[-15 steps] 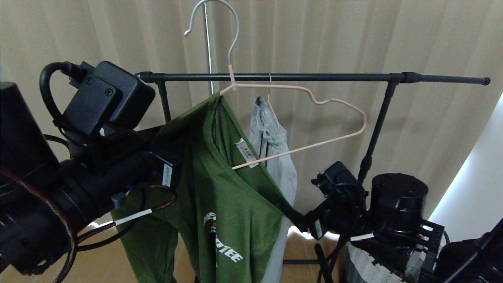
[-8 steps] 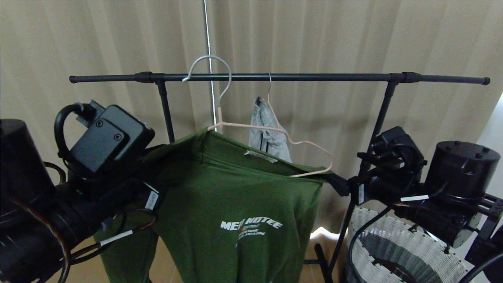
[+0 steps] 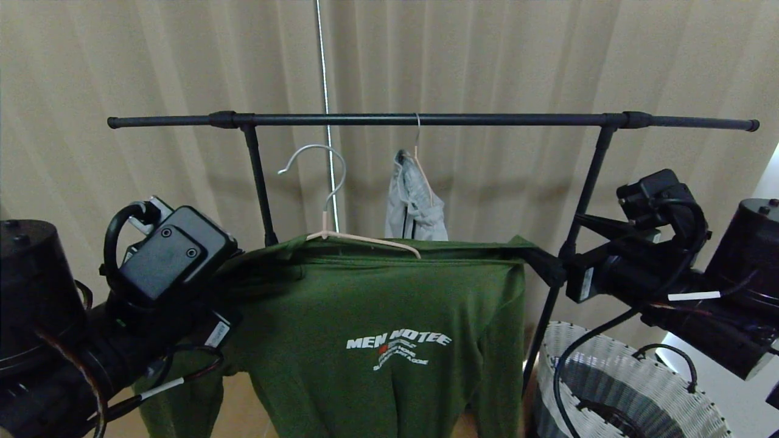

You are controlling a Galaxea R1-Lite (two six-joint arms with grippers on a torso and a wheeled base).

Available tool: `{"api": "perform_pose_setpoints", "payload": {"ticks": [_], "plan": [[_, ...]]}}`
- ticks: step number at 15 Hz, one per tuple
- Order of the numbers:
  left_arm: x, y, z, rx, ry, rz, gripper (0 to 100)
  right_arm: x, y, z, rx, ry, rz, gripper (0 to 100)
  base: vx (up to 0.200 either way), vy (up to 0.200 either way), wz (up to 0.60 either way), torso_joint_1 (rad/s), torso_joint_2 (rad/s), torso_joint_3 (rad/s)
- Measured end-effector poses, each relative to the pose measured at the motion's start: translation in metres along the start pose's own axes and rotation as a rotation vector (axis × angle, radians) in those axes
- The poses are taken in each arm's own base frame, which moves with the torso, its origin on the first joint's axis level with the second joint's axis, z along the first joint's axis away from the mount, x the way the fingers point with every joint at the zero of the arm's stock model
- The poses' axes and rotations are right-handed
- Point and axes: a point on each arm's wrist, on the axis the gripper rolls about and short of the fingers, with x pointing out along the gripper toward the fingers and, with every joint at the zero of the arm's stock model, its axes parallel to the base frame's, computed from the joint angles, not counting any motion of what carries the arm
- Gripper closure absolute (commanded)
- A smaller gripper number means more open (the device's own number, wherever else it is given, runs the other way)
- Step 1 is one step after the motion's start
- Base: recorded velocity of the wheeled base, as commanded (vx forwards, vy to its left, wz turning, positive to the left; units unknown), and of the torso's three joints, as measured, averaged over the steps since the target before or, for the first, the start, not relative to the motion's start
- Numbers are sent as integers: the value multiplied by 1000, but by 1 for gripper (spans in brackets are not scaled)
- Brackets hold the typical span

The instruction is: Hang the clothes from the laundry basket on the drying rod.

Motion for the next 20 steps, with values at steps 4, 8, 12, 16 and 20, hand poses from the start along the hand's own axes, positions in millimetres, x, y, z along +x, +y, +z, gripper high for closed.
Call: {"api": "perform_pose_setpoints", "payload": {"ticks": [4, 8, 12, 16, 20], "plan": [[1, 3, 4, -74, -4, 45, 100, -24, 24, -2, -13, 10, 154, 0, 0, 0, 0, 0, 0, 0], [7, -3, 11, -201, -46, 77, 100, -38, 33, 5, -5, -49, 357, 0, 0, 0, 0, 0, 0, 0], [9, -11, 17, -232, -88, 52, 100, -39, 33, 19, -5, -109, 391, 0, 0, 0, 0, 0, 0, 0], [8, -19, 23, -229, -115, 11, 100, -23, 37, 35, -61, -157, 384, 0, 0, 0, 0, 0, 0, 0], [10, -26, 32, -237, -160, -7, 100, -3, 43, 33, -159, -149, 373, 0, 0, 0, 0, 0, 0, 0]]}}
